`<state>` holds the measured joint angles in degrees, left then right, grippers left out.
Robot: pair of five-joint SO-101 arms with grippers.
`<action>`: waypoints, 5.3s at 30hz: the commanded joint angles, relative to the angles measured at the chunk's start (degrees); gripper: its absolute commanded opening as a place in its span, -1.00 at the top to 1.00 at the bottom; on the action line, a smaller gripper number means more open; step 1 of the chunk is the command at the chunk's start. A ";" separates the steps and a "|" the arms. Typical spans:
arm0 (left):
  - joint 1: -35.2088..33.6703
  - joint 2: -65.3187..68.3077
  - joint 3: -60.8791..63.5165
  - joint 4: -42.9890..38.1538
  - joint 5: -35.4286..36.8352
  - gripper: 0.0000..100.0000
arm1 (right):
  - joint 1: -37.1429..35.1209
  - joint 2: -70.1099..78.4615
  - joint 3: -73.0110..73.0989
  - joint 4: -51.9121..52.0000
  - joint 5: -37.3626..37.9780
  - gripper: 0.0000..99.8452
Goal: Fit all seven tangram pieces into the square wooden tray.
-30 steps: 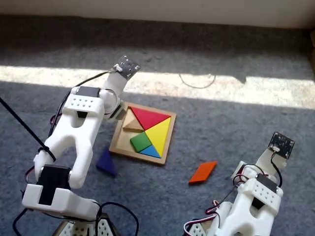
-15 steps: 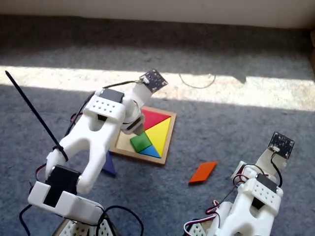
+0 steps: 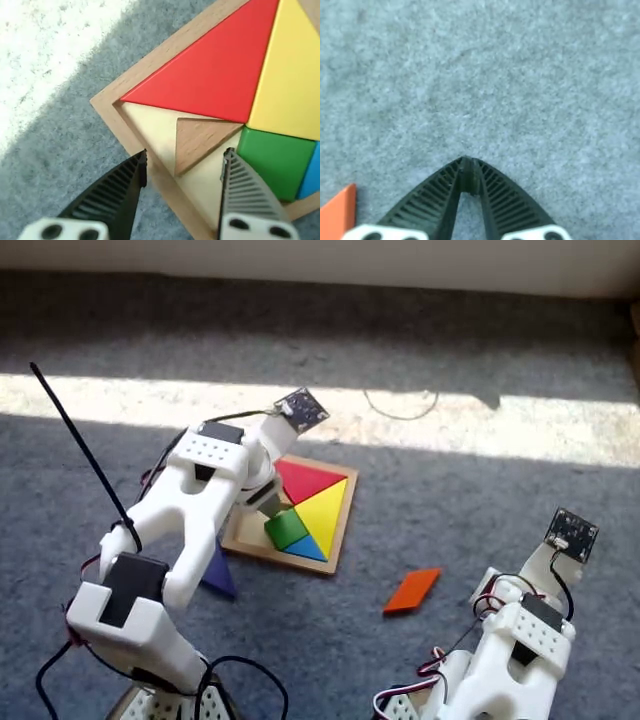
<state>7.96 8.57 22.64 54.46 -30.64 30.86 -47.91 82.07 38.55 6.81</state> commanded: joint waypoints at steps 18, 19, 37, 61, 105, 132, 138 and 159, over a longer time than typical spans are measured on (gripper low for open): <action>-4.26 0.66 -3.21 -6.86 -0.62 0.51 | -0.48 -0.75 -2.77 -1.01 0.26 0.99; -4.70 0.66 -3.82 -6.86 -0.53 0.51 | -0.48 -0.75 -2.77 -1.01 0.26 0.99; -5.58 1.19 -13.05 -6.95 7.03 0.51 | -0.48 -0.75 -2.77 -1.01 0.26 0.99; -6.37 9.71 -14.02 -7.56 7.03 0.51 | -0.48 -0.75 -2.77 -1.01 0.26 0.99; 3.74 -19.30 -3.56 9.85 11.16 0.62 | -0.75 -0.75 -3.03 -1.01 2.02 0.99; -35.91 -62.37 38.81 4.75 13.27 0.56 | -34.95 -0.66 -34.95 35.56 -16.00 0.99; -37.23 -62.73 46.64 0.88 13.19 0.56 | -37.14 -0.66 -31.16 34.68 -16.88 0.99; -37.05 -62.37 52.97 -3.34 13.27 0.56 | -46.29 6.73 -21.85 26.86 -29.98 0.59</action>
<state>-28.79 -53.14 75.74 52.09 -17.71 -15.30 -45.19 60.62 67.30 -22.46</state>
